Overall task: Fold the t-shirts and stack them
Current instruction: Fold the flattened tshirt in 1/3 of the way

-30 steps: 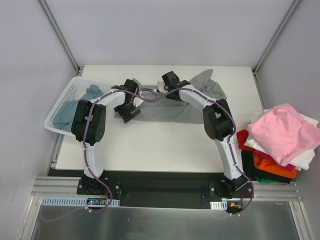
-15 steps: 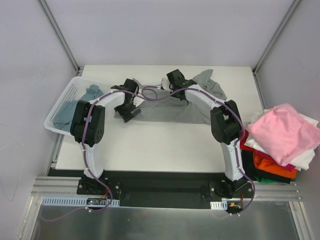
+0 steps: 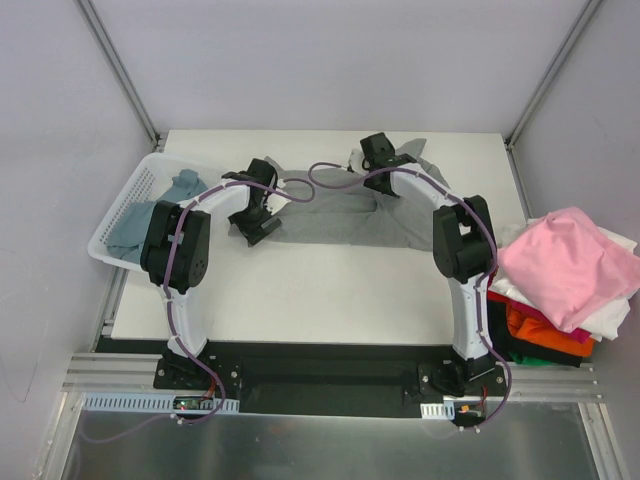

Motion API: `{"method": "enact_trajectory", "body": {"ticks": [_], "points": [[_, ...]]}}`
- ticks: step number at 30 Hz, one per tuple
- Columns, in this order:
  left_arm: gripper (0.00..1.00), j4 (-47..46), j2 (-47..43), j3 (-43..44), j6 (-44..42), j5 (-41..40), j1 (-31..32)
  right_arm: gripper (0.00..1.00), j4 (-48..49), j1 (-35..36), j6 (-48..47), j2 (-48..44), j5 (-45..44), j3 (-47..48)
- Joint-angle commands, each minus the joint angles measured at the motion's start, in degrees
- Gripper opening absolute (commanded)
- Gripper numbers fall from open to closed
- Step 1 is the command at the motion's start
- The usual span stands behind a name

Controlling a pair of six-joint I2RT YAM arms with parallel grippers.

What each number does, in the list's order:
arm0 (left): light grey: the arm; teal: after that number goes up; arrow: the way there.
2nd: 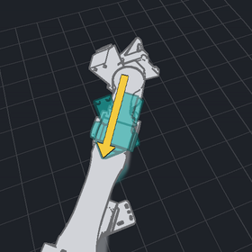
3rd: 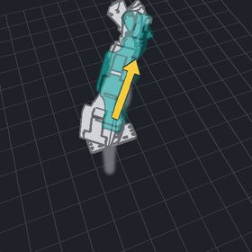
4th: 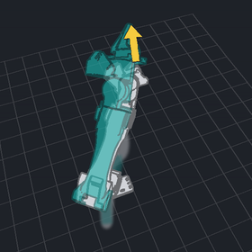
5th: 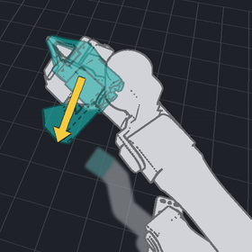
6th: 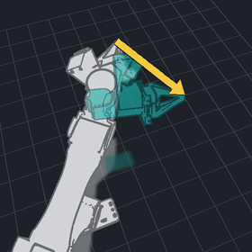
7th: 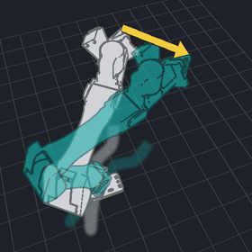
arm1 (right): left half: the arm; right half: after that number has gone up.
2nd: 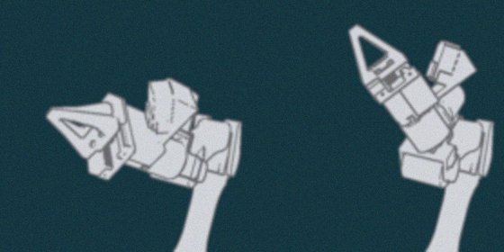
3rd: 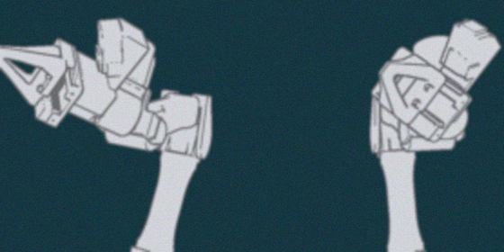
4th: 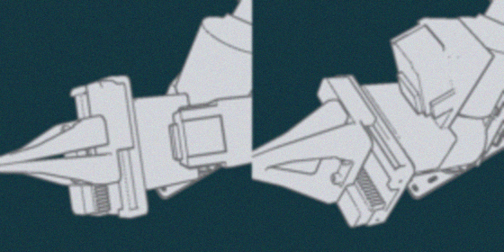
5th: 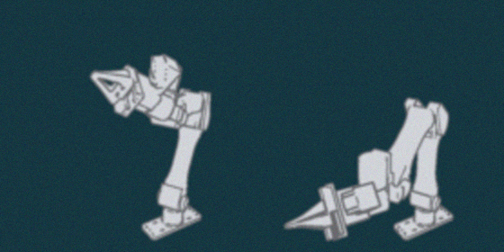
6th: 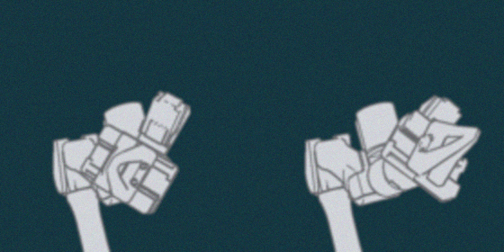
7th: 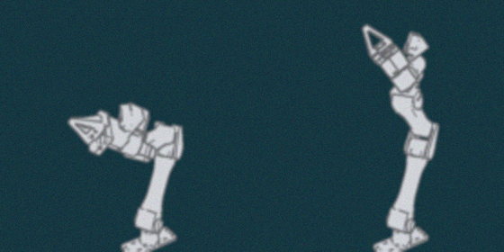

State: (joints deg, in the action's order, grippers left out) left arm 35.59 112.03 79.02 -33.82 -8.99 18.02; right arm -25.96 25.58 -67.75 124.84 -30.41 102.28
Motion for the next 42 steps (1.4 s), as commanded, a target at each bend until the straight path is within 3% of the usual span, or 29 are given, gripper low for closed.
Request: {"method": "enact_trajectory", "body": {"ticks": [1,11,23,38,42], "points": [[0.82,0.3,-1.5,0.3,0.8,1.3,-0.1,0.57,0.3,-0.5,0.6,0.4,0.6,-0.5],[0.82,0.2,-1.3,0.3,0.9,1.1,0.0,0.58,0.6,-1.5,0.9,4.1,1.5,1.2],[0.82,0.2,-1.2,-0.2,0.9,0.9,0.0,0.59,2.7,-2.6,-1.4,11.8,0.6,11.7],[0.82,0.0,-0.4,0.5,1.6,2.0,0.0,0.60,2.3,-2.6,-1.4,6.5,-0.3,8.9],[0.82,-0.1,-0.8,0.3,1.5,2.1,0.0,0.61,0.8,-1.7,1.2,2.2,0.2,3.7]]}}
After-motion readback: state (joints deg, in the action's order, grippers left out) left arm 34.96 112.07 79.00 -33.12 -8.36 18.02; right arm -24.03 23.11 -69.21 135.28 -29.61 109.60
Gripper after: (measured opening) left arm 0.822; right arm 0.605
